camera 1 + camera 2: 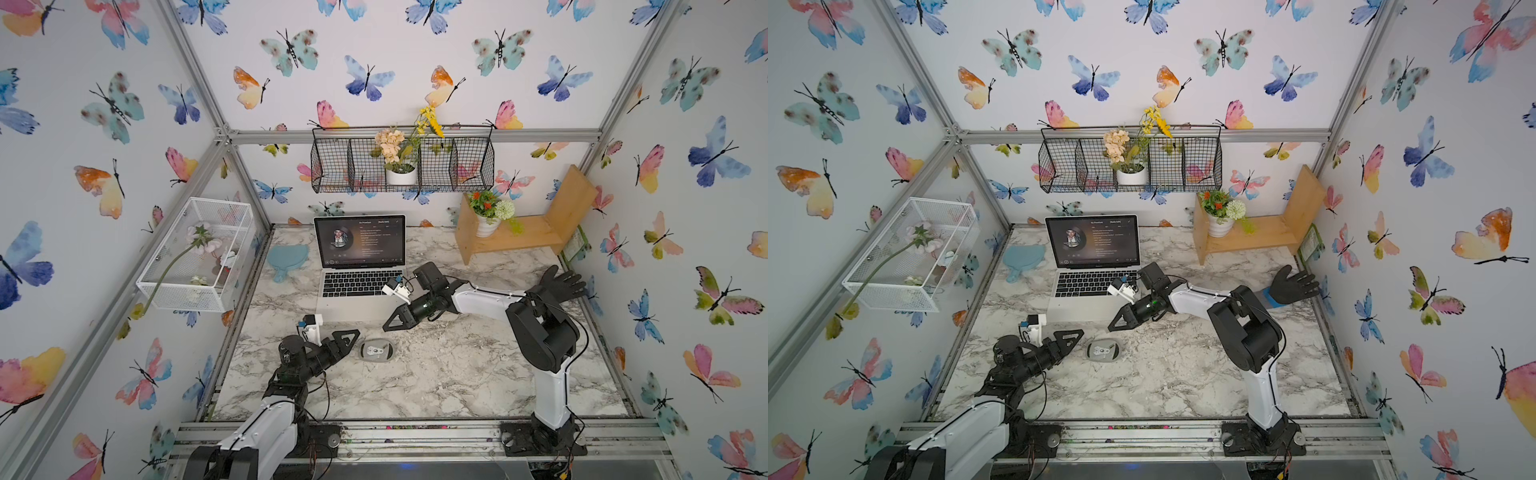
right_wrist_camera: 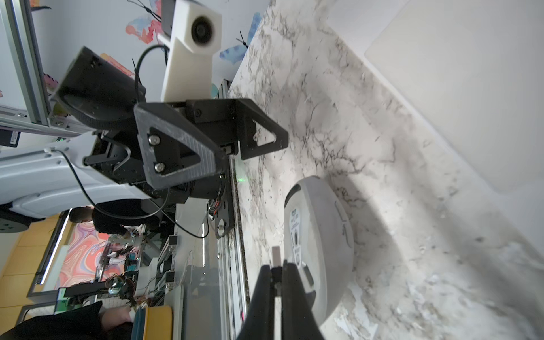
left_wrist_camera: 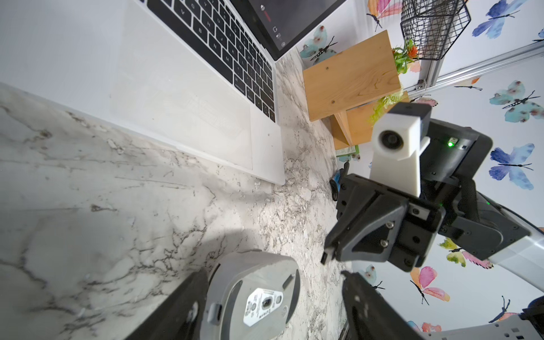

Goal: Remove the wireless mouse receiver from the laptop
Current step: Adjust the mouse at the center of the board.

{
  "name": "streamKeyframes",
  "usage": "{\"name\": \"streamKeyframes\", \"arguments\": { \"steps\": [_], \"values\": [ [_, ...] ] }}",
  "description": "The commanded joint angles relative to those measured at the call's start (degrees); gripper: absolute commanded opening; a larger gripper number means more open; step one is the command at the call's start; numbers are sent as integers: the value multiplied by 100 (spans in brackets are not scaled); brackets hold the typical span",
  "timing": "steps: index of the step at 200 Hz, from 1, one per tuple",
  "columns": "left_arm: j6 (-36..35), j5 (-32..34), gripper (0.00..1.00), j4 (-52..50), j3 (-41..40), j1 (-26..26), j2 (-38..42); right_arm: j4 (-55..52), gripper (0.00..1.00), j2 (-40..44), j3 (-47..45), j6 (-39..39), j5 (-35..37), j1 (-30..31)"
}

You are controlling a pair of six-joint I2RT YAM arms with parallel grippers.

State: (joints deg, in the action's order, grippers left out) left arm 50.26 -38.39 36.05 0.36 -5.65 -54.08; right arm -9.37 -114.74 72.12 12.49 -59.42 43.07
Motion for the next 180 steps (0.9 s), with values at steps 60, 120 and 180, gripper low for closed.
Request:
{"name": "streamKeyframes", "arguments": {
  "steps": [60, 120, 180],
  "values": [
    [-157, -394, 78, 1654, -586, -35, -2071, 208, 2, 62, -116, 269, 212, 360],
    [-135, -714, 73, 2319, -483, -93, -2853, 398, 2, -265, -206, 240, 346, 417],
    [-209, -672, 78, 2498, -576, -384, -2506, 770, 2, -534, -368, 297, 256, 405]
  ]
}}
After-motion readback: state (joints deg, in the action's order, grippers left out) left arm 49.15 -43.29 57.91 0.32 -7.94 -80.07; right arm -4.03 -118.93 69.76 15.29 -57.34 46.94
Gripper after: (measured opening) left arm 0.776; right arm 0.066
